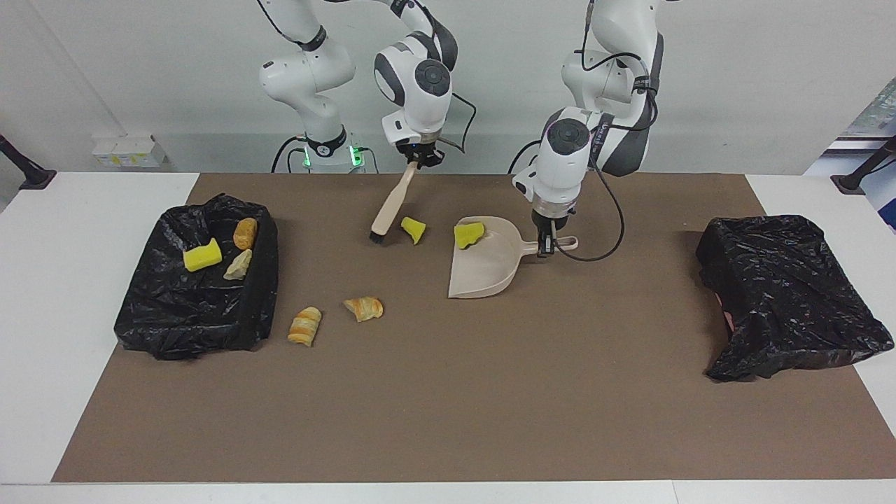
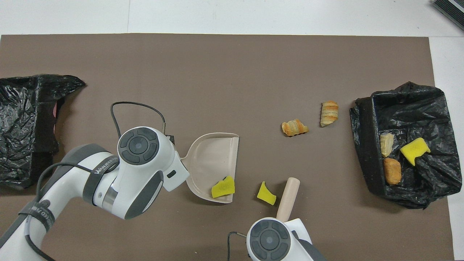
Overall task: Sweep and dump trash in bin
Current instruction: 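Sweep the yellow sponge pieces into the dustpan with the right gripper's brush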
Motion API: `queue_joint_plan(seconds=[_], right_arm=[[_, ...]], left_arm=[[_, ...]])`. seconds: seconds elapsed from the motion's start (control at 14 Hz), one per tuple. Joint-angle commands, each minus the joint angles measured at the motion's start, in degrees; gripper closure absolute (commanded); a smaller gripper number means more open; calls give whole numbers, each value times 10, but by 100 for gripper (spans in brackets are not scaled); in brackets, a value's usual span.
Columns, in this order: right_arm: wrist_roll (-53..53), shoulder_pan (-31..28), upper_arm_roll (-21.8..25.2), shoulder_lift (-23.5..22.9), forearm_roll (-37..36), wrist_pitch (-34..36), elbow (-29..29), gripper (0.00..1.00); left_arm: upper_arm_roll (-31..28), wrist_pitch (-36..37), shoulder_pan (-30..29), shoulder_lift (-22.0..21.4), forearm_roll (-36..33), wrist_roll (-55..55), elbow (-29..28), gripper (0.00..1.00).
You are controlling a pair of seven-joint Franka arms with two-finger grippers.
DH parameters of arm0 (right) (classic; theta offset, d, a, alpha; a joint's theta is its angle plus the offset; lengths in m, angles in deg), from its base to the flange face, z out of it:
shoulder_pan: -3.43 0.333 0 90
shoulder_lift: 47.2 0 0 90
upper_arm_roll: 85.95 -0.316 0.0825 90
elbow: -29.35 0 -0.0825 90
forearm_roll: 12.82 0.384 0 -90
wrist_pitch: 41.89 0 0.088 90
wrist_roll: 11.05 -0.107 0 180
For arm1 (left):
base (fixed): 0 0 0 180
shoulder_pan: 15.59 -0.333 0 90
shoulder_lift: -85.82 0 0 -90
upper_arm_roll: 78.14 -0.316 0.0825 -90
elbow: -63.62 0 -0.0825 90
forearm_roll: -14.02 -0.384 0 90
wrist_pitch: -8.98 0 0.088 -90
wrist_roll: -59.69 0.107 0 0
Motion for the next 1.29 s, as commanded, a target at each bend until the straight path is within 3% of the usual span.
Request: queue_joint_plan(seconds=[0.0,0.36,0.57,0.72,0.93,1.22], right_arm=[[40,-2,-1,-57,6,-84,-12,100],[94,-8,-1,-163,10,-113,-149,100],[101,-11,-1,-202,8,-101,-227,100],[109,-15,1,-201,0,-91,-249,100],[162,-47,5,-200,-9,-13,-287,100],[240,-112,5,-204,-125,49,-298,100]], left_arm=[[-7,-1,12,-23,-4,-18,-27,100],[-7,-11,16,-32,-4,-41,-44,100],[-6,-15,10,-32,-4,-55,-47,100],[-6,-21,8,-32,-4,-71,-49,100],[-6,-26,-1,-31,-3,-73,-48,100],[-6,-27,-20,-23,-1,-118,-40,100]])
